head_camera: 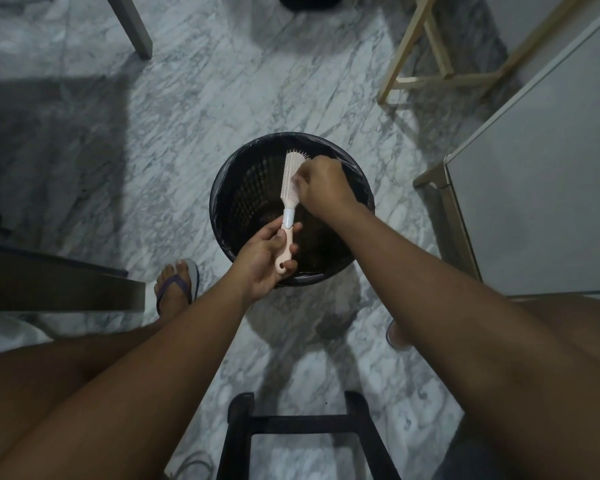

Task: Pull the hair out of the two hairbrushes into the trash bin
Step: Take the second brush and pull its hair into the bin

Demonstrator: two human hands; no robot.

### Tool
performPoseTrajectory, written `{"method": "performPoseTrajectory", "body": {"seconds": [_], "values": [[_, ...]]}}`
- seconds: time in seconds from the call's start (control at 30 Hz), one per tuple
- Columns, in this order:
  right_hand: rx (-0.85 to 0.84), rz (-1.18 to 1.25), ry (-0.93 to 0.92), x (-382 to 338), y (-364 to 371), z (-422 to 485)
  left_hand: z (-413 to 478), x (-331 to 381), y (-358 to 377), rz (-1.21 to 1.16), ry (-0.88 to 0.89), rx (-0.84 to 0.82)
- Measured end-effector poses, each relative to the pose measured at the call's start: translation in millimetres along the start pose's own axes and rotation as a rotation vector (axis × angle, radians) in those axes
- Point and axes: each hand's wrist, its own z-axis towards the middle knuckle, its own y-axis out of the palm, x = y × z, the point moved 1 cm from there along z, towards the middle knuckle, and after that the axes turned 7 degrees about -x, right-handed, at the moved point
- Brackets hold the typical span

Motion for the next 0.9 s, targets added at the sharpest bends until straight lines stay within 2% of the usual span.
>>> {"method": "performPoseTrajectory", "body": {"seconds": [0.13, 0.23, 0.3, 0.37, 0.47, 0.53, 0.57, 0.67, 0.73, 0.8, 0.9], "values": [[0.061, 0.353, 0.252, 7.9, -12.3, 7.5, -3.3, -2.7, -0.3, -0.022, -0.013, -0.028], [-0.051, 0.650, 0.385, 0.9, -16.1, -1.7, -1.1, -0.9, 2.1, -0.058, -0.005, -0.038], [-0.177, 0.745, 0.377, -1.1, -15.4, -8.3, 0.1, 2.0, 4.5, -0.066, 0.009, -0.035], [-0.241, 0.703, 0.326, 2.2, -13.1, -9.3, 0.0, 3.9, 6.1, -0.035, 0.018, -0.019], [-0.194, 0.440, 0.281, 5.0, -9.8, -4.4, -1.2, 2.5, 6.1, 0.037, 0.023, 0.026], [-0.167, 0.361, 0.275, 1.3, -8.5, -4.7, -0.9, 0.5, 4.8, 0.033, 0.022, 0.042], [-0.154, 0.420, 0.288, -0.4, -8.5, -5.3, -0.5, 0.0, 3.9, 0.016, 0.024, 0.047], [-0.101, 0.844, 0.377, -4.0, -12.3, -4.3, -1.8, 0.5, 0.0, -0.031, 0.040, 0.055], [-0.046, 0.955, 0.428, -1.0, -16.1, -2.1, -4.0, 1.1, -1.4, -0.029, 0.046, 0.054], [-0.062, 0.848, 0.397, 1.2, -18.4, -4.0, -4.6, 0.8, -0.9, -0.024, 0.041, 0.045], [-0.201, 0.578, 0.257, 5.8, -14.3, -6.2, -3.7, 1.4, 0.2, -0.028, 0.033, 0.035]]}}
